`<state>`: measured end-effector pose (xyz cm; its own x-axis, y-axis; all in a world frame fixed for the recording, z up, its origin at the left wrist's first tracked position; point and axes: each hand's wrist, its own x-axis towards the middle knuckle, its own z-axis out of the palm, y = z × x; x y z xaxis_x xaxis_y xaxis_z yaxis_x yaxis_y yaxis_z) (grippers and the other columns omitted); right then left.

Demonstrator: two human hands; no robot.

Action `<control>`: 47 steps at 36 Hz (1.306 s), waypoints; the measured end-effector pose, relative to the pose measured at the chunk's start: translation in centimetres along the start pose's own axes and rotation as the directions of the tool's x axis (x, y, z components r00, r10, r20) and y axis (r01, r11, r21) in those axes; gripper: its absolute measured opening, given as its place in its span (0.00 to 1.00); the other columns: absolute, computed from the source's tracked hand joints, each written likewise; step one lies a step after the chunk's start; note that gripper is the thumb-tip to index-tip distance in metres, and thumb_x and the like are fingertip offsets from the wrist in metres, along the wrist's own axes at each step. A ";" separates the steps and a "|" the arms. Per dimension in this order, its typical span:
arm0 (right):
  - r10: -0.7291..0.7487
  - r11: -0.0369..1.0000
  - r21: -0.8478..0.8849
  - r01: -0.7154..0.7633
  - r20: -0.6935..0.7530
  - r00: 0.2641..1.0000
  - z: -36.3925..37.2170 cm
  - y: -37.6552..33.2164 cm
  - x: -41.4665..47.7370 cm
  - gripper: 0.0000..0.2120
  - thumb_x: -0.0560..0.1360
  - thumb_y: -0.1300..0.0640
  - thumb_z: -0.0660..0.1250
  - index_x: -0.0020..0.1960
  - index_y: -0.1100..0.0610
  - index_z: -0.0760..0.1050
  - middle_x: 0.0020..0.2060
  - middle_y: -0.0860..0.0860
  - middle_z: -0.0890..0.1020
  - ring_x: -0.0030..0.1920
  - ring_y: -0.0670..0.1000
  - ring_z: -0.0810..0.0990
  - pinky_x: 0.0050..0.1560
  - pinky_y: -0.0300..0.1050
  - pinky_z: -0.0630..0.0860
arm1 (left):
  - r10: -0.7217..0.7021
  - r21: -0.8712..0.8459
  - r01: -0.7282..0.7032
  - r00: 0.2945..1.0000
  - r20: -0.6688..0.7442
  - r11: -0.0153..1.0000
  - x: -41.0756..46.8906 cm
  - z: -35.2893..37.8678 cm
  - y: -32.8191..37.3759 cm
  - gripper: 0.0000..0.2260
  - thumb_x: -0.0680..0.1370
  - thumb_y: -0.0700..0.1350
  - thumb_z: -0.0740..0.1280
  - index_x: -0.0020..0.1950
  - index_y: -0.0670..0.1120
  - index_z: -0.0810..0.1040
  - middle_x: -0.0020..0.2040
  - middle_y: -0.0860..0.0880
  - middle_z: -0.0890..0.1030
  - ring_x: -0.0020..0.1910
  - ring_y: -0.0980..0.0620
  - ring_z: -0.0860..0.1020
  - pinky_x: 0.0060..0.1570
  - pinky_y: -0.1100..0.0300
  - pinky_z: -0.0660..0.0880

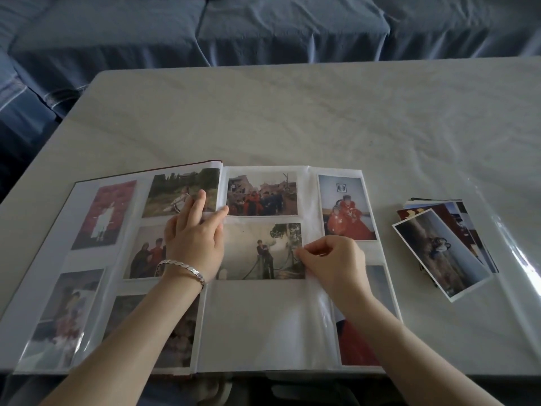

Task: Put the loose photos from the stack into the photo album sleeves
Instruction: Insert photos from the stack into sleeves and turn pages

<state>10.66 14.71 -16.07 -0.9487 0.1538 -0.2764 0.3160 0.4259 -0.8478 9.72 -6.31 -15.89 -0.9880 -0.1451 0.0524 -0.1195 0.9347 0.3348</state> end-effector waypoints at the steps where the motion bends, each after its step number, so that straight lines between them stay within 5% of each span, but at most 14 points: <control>1: -0.012 1.000 -0.009 0.012 -0.003 1.000 0.0 0.0 -0.1 0.06 0.69 0.57 0.74 0.35 0.52 0.79 0.29 0.44 0.80 0.30 0.38 0.77 0.27 0.28 0.70 | 0.000 0.002 0.000 1.000 0.002 1.000 0.0 0.0 0.0 0.16 0.80 0.43 0.58 0.67 0.51 0.74 0.77 0.47 0.56 0.76 0.47 0.53 0.70 0.52 0.48; 7: -0.137 0.968 -0.211 0.139 0.022 0.990 -0.2 -0.3 -0.7 0.05 0.71 0.59 0.71 0.36 0.53 0.79 0.30 0.43 0.79 0.34 0.45 0.78 0.36 0.43 0.80 | 0.000 -0.001 0.000 1.000 -0.008 1.000 -0.1 0.0 0.1 0.16 0.80 0.42 0.59 0.66 0.51 0.75 0.76 0.47 0.57 0.76 0.47 0.53 0.70 0.52 0.49; 11: -0.226 0.929 -0.284 0.238 0.077 0.971 -0.3 -0.5 -0.6 0.06 0.72 0.61 0.69 0.36 0.55 0.77 0.30 0.45 0.79 0.33 0.46 0.77 0.34 0.45 0.79 | -0.001 -0.001 0.001 1.000 -0.007 1.000 -0.1 0.0 0.1 0.16 0.80 0.42 0.58 0.66 0.51 0.74 0.76 0.47 0.57 0.76 0.47 0.53 0.69 0.54 0.48; 19: -0.001 0.999 0.032 -0.007 0.235 0.972 -3.1 -0.7 1.2 0.02 0.72 0.62 0.71 0.41 0.57 0.79 0.29 0.48 0.83 0.29 0.45 0.81 0.34 0.37 0.79 | 0.001 0.008 -0.001 1.000 -0.002 1.000 -0.1 0.0 0.1 0.16 0.80 0.42 0.58 0.67 0.51 0.73 0.77 0.47 0.56 0.76 0.47 0.52 0.70 0.51 0.49; 22: -0.203 0.960 -0.191 0.203 0.018 0.979 -5.4 0.4 1.4 0.03 0.72 0.60 0.71 0.45 0.55 0.81 0.35 0.46 0.82 0.35 0.42 0.80 0.39 0.34 0.76 | 0.002 0.013 -0.002 1.000 -0.005 1.000 -0.1 0.0 0.0 0.16 0.80 0.42 0.59 0.67 0.51 0.74 0.76 0.47 0.56 0.76 0.46 0.53 0.70 0.51 0.50; 25: -0.353 0.836 -0.478 0.269 -0.094 0.931 -8.0 1.5 1.8 0.11 0.74 0.58 0.69 0.55 0.60 0.79 0.53 0.55 0.81 0.51 0.53 0.79 0.51 0.43 0.73 | 0.000 0.013 0.000 1.000 -0.004 1.000 -0.1 0.0 0.0 0.16 0.80 0.42 0.59 0.67 0.51 0.74 0.76 0.47 0.57 0.76 0.46 0.54 0.70 0.50 0.50; 28: -0.241 0.720 -0.681 0.131 -0.069 0.968 -10.2 3.2 2.6 0.23 0.76 0.50 0.65 0.67 0.61 0.69 0.68 0.60 0.67 0.70 0.60 0.63 0.67 0.55 0.62 | 0.000 0.017 0.000 1.000 -0.006 1.000 -0.1 0.0 0.1 0.16 0.80 0.42 0.59 0.66 0.51 0.75 0.76 0.46 0.57 0.75 0.46 0.54 0.70 0.50 0.50; 30: -0.127 0.667 -0.744 0.041 -0.060 0.990 -11.2 4.1 2.7 0.29 0.76 0.45 0.61 0.71 0.59 0.62 0.71 0.61 0.62 0.73 0.59 0.55 0.72 0.55 0.54 | -0.002 0.022 0.002 1.000 -0.004 1.000 -0.1 0.0 0.0 0.16 0.80 0.42 0.59 0.66 0.51 0.75 0.76 0.46 0.57 0.75 0.45 0.54 0.70 0.50 0.50; 36: -0.176 0.516 -0.849 0.110 0.021 0.984 -12.4 5.0 2.2 0.20 0.79 0.47 0.57 0.68 0.54 0.69 0.59 0.55 0.75 0.61 0.56 0.73 0.59 0.48 0.68 | 0.003 0.028 -0.003 1.000 -0.004 1.000 -0.1 0.1 -0.1 0.16 0.80 0.41 0.59 0.66 0.50 0.75 0.76 0.45 0.58 0.75 0.45 0.55 0.70 0.49 0.51; 41: -0.240 0.604 -0.783 0.149 -0.001 0.971 -13.1 4.6 1.6 0.15 0.81 0.55 0.54 0.60 0.58 0.75 0.53 0.56 0.80 0.49 0.58 0.78 0.41 0.46 0.69 | -0.003 0.037 0.003 1.000 0.000 0.999 -0.1 0.2 -0.1 0.16 0.80 0.41 0.59 0.66 0.51 0.75 0.76 0.46 0.58 0.75 0.45 0.54 0.70 0.48 0.51; 44: -0.454 0.636 -0.727 0.260 -0.081 0.887 -12.6 3.7 0.7 0.11 0.78 0.64 0.61 0.57 0.64 0.78 0.51 0.61 0.82 0.49 0.62 0.82 0.43 0.51 0.77 | -0.003 0.036 0.003 1.000 -0.002 0.999 -0.1 0.2 -0.2 0.16 0.80 0.41 0.58 0.66 0.51 0.75 0.76 0.46 0.58 0.75 0.46 0.54 0.70 0.48 0.51; 47: -0.709 0.525 -0.677 0.515 -0.013 0.705 -11.1 3.3 -0.6 0.12 0.70 0.71 0.70 0.53 0.67 0.79 0.51 0.62 0.81 0.51 0.61 0.81 0.52 0.61 0.76 | -0.001 0.033 0.001 1.000 -0.003 0.999 -0.1 0.3 -0.1 0.16 0.80 0.41 0.58 0.66 0.51 0.75 0.76 0.46 0.58 0.75 0.46 0.54 0.71 0.48 0.51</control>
<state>12.40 25.94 -13.72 -0.8929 -0.1821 0.4118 -0.3145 0.9067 -0.2811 9.79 -6.33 -16.23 -0.9876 -0.1467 0.0553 -0.1233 0.9449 0.3034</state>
